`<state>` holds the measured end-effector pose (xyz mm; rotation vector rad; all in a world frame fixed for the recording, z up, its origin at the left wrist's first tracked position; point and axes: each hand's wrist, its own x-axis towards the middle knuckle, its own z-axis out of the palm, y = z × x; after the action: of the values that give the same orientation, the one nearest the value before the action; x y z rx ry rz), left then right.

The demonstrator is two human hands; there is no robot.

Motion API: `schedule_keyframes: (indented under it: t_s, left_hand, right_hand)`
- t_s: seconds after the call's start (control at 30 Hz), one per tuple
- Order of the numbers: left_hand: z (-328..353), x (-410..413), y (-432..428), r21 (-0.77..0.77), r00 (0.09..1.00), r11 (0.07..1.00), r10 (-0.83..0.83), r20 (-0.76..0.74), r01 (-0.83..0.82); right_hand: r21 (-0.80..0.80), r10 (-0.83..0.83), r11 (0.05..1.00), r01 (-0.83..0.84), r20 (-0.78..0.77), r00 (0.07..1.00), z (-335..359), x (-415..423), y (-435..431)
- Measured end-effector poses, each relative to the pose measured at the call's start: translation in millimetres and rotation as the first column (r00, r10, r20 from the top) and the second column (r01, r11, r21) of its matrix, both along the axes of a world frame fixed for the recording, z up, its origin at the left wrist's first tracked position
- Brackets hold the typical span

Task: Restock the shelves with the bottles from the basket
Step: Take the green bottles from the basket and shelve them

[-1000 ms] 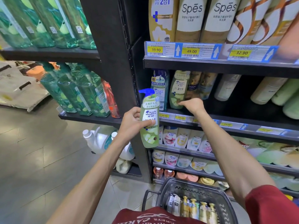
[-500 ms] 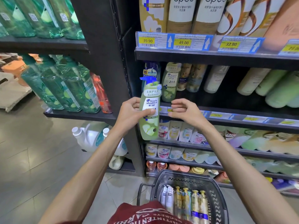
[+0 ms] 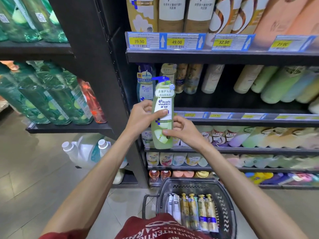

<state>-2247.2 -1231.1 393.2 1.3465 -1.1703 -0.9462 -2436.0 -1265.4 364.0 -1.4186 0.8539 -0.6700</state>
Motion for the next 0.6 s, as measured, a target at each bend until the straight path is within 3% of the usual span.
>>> schedule_keyframes:
  t_s: [0.2, 0.4, 0.5, 0.6]
  left_hand:
    - [-5, -3, -2, 0.031, 0.999, 0.998, -0.047, -0.026, 0.048]
    - [-19, -8, -6, 0.040, 0.996, 0.996, -0.085, 0.040, 0.083]
    - [-29, -4, -9, -0.015, 0.983, 1.000, 0.014, 0.183, -0.011]
    - [-44, 6, -13, -0.117, 0.912, 0.986, 0.152, 0.380, -0.116]
  right_hand:
    - [0.005, -0.016, 1.000, 0.016, 0.000, 1.000, -3, -3, 1]
    - [0.072, -0.097, 0.993, 0.094, 0.029, 0.995, -12, -7, 5]
    - [0.102, -0.150, 0.984, 0.144, 0.053, 0.987, -14, -11, 5]
    - [0.148, -0.214, 0.968, 0.202, 0.076, 0.974, -10, -16, 1]
